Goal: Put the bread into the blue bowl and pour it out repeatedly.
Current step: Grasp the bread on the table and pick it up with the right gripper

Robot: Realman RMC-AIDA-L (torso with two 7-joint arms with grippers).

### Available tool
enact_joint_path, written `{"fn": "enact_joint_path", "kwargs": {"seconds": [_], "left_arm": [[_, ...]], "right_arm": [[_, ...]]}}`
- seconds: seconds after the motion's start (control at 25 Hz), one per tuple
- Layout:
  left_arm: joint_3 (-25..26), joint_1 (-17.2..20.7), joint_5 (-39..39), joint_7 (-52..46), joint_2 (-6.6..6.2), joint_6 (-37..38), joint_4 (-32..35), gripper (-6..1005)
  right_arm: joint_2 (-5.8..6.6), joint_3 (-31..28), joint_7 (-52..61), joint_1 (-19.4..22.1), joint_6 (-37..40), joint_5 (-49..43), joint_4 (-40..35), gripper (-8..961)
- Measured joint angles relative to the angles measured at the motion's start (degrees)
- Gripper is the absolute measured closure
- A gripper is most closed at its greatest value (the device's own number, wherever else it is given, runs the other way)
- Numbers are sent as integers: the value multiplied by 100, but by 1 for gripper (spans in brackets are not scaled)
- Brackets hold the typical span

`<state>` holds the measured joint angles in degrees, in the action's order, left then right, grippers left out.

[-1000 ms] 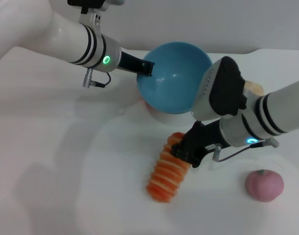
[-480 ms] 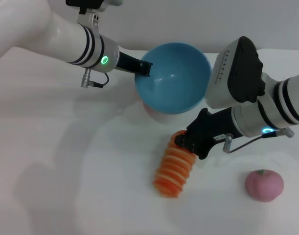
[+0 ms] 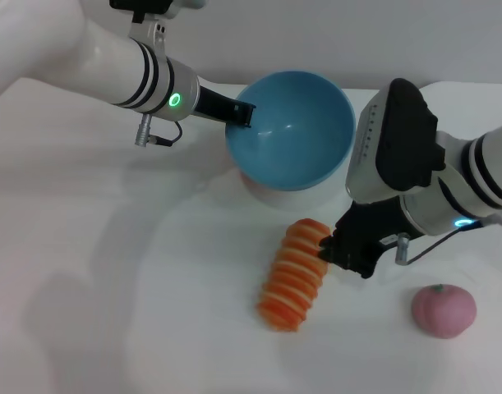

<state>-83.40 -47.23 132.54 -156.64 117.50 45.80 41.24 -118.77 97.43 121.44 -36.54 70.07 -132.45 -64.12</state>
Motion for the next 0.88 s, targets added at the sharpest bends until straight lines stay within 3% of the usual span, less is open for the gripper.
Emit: {"fn": "enact_joint_path", "kwargs": {"seconds": [0.48,0.8,0.88], "left_arm": [[0,37,-1,-32,5,11,-14,1001],[65,61,-18,-39,21,-6,-23,1001],[115,62,-14,-40,25,-5,-27,1000]], "right_arm": [[-11,844,-148,-498,0,-749,-179,657],[-48,1532,-616,-536,-301,-754,-164,466],[-52,1654,-734,-536,-354,-754,-153,469]]}}
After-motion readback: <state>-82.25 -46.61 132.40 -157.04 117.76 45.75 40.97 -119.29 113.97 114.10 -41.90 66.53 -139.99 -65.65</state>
